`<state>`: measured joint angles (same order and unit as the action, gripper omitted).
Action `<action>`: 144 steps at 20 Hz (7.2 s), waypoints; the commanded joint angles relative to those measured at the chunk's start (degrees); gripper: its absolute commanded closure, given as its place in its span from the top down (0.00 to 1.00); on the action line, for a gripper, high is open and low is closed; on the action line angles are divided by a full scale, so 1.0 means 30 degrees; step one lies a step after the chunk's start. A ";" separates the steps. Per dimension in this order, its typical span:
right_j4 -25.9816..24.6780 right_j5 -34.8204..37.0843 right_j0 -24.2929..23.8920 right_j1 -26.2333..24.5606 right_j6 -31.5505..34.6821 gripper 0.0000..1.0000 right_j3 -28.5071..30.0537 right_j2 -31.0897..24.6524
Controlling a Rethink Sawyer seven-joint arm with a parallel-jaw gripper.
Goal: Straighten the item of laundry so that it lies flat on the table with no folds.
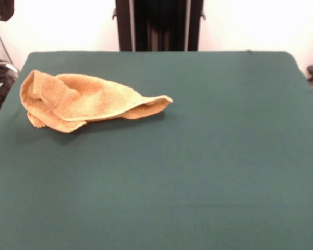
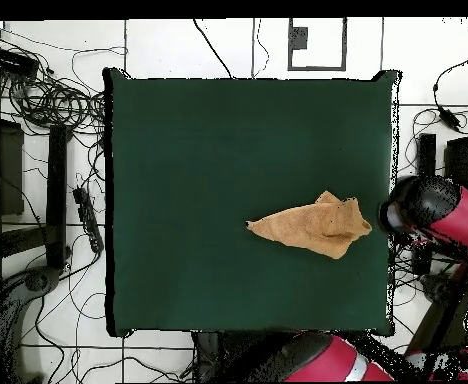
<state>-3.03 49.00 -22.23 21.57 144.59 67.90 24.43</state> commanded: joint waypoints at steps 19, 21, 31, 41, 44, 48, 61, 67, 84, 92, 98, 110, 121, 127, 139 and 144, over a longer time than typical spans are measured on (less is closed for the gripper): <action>0.3335 -0.0344 0.1789 -0.0929 0.1966 1.00 0.1111 -0.3555; 0.3623 -0.0749 0.1804 -0.0967 0.2159 1.00 0.1304 -0.3700; 0.6255 -0.0125 0.2800 -0.1238 0.5350 1.00 0.2173 -0.3301; 0.8908 0.4217 0.3085 -0.1319 0.6278 1.00 0.2227 -0.2640; 0.8720 0.6507 0.3097 -0.1387 0.5842 1.00 0.1844 -0.2187; 0.7210 0.7815 0.3119 -0.1641 0.4035 1.00 0.1621 -0.1283; 0.5587 0.0072 0.3879 -0.2558 0.3437 1.00 0.3091 -0.0582; 0.5026 -0.2348 0.3995 -0.2656 0.3408 1.00 0.1889 0.0193; 0.4552 -0.1700 0.1530 -0.2377 -0.0260 1.00 0.3214 -0.1572; 0.4730 -0.0338 0.1256 -0.2175 -0.0315 1.00 0.3140 -0.2063; 0.5812 0.5802 0.1160 -0.1739 0.1359 1.00 0.2378 -0.2076; 0.5838 0.6479 0.1160 -0.1699 0.1458 1.00 0.1446 -0.1885; 0.5939 -0.0852 0.0561 -0.1729 0.0278 1.00 0.3169 -0.3238; 0.6143 -0.1016 0.0582 -0.1684 0.1120 1.00 0.3510 -0.3331; 0.4796 0.3969 0.1131 -0.1719 0.0605 1.00 0.1734 -0.2057; 0.4482 0.5489 0.1069 -0.1478 0.0080 1.00 0.1389 -0.2000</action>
<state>12.72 56.91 -20.71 17.58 144.64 72.13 23.95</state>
